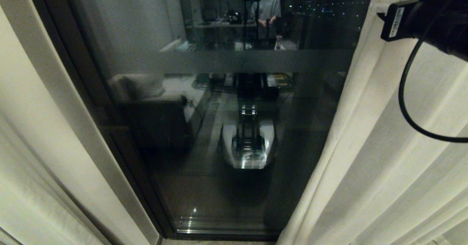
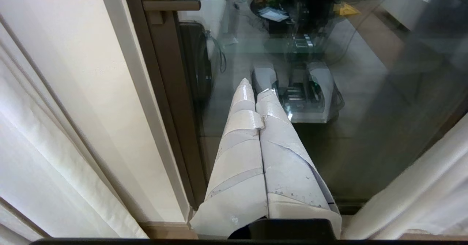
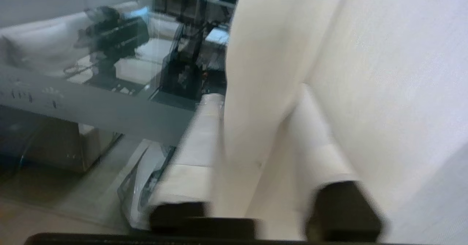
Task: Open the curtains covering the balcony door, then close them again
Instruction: Close the inner curtains on both sides
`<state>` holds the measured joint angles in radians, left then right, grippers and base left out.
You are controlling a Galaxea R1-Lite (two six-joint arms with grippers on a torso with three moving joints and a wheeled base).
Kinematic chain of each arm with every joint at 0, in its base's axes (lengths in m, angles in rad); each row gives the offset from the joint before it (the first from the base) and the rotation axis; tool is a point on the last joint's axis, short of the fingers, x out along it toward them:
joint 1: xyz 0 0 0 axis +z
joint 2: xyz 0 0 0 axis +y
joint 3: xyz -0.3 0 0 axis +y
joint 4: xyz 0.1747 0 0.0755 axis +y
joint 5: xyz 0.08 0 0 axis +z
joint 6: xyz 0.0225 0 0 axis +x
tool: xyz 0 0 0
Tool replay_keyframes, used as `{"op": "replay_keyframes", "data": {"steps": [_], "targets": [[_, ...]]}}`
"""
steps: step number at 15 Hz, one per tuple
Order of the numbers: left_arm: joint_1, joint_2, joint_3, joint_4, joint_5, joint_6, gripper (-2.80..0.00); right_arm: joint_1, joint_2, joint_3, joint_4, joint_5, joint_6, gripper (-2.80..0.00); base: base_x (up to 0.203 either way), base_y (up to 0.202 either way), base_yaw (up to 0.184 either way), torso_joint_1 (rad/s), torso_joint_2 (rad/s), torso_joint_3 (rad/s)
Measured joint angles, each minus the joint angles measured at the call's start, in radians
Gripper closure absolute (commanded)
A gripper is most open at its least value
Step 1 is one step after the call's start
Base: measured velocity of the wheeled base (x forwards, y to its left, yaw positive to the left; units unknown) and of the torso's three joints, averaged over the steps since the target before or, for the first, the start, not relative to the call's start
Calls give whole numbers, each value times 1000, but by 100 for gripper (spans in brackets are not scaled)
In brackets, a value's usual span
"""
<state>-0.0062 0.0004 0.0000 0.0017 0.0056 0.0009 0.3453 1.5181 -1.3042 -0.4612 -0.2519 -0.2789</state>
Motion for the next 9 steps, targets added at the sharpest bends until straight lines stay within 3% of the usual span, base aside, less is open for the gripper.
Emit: {"op": "replay_keyframes", "data": {"steps": [5,9], "targets": [[0,0,0,0,0,-1,0,0,-67,69,0,-1,-3,-280,0,0,0,0,0,0],[0,0,0,0,0,0,0,1,-195,237,-1,-1,-5,-280,0,0,0,0,0,0]]}}
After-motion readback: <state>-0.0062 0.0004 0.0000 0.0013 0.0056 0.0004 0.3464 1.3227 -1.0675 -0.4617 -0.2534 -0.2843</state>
